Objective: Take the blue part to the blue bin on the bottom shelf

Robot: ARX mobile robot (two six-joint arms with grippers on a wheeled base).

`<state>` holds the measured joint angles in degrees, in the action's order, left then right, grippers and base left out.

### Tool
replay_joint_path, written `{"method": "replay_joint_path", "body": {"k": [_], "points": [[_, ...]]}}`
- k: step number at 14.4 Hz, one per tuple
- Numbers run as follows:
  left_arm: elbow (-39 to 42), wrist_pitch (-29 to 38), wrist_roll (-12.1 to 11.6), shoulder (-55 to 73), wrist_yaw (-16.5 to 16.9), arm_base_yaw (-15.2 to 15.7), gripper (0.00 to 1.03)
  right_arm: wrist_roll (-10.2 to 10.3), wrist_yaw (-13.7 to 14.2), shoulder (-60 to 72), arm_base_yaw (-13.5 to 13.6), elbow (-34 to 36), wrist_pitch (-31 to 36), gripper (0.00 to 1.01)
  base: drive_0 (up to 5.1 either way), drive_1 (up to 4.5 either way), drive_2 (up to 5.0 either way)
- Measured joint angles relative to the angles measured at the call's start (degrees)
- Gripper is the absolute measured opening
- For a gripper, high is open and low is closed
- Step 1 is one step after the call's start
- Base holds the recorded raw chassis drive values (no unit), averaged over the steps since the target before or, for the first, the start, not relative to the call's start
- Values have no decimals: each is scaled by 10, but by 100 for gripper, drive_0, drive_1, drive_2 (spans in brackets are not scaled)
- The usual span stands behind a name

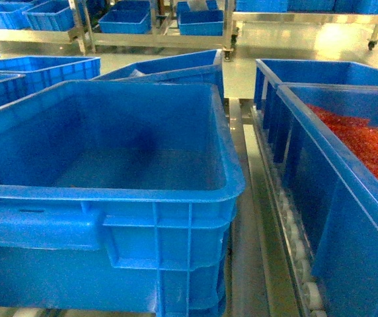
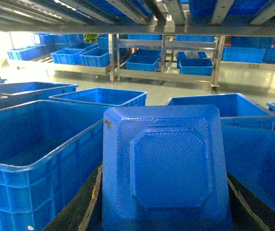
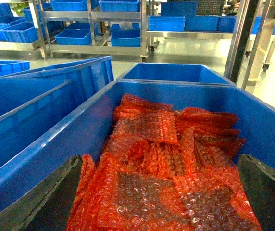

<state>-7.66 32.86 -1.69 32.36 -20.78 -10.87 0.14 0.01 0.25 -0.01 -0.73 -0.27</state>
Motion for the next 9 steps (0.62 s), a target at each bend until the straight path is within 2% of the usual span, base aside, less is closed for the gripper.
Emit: {"method": "replay_joint_path", "body": {"k": [9], "points": [[0,0,0,0,0,0,44,0,0,0,0,0,0,98,0,0,0]]}}
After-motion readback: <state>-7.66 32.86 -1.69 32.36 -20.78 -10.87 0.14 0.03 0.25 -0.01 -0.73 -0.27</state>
